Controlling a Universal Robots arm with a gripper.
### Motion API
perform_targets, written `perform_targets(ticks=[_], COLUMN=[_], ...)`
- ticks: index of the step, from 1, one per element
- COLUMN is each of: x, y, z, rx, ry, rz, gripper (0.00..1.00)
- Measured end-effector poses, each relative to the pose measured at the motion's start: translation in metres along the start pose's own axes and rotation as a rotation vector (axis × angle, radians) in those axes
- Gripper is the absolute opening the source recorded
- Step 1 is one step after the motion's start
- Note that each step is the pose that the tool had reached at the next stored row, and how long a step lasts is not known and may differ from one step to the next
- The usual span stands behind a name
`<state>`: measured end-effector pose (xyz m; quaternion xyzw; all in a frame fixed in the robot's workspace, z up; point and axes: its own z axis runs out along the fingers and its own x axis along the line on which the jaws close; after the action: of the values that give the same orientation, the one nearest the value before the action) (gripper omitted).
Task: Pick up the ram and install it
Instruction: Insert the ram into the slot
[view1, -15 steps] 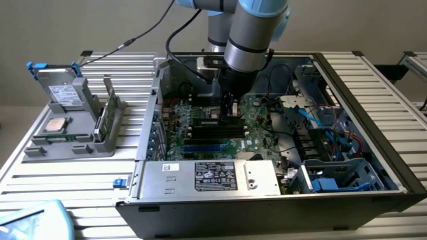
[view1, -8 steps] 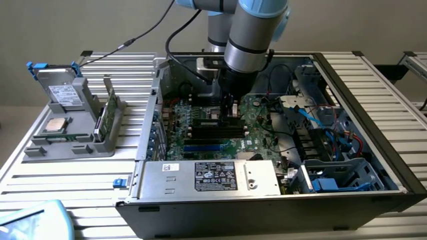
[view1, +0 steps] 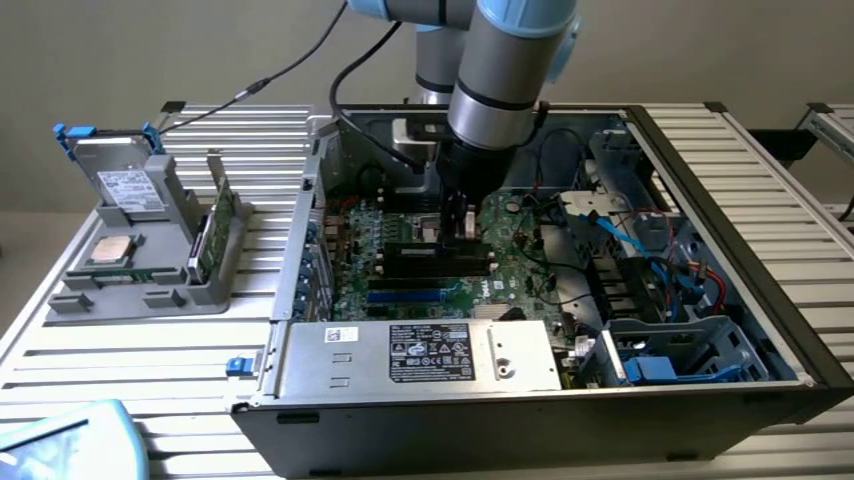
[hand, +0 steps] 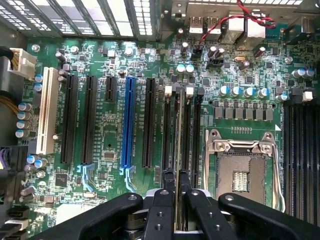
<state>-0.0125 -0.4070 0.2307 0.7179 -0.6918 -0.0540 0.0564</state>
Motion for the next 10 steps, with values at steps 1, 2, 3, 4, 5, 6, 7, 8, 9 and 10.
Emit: perform_targets(ticks=[1, 2, 3, 4, 5, 6, 7, 8, 9, 10], x=[0.0011, 0.0018, 0.0023, 0.0027, 0.0027, 0.0027, 0.0027, 0.0027, 0.0026, 0.0026], y=[0.0001, 0.0001, 0.0002, 0.0002, 0.0001, 0.0001, 0.0, -0.0001, -0.0002, -0.0003], z=[0.0, 0.0, 0.0, 0.0001, 0.0001, 0.0002, 0.0009, 0.0015, 0.0021, 0.0022], rx=[0.0, -0.0001, -0.0001, -0.0001, -0.0001, -0.0003, -0.0005, -0.0007, -0.001, -0.0011], ry=[0.0008, 0.0016, 0.0026, 0.0034, 0.0051, 0.0085, 0.0143, 0.0203, 0.0272, 0.0311], rz=[-0.001, -0.001, -0.001, -0.002, -0.002, -0.003, -0.004, -0.004, -0.004, -0.004], gripper=[0.14, 0.14, 0.14, 0.14, 0.14, 0.14, 0.14, 0.14, 0.14, 0.14])
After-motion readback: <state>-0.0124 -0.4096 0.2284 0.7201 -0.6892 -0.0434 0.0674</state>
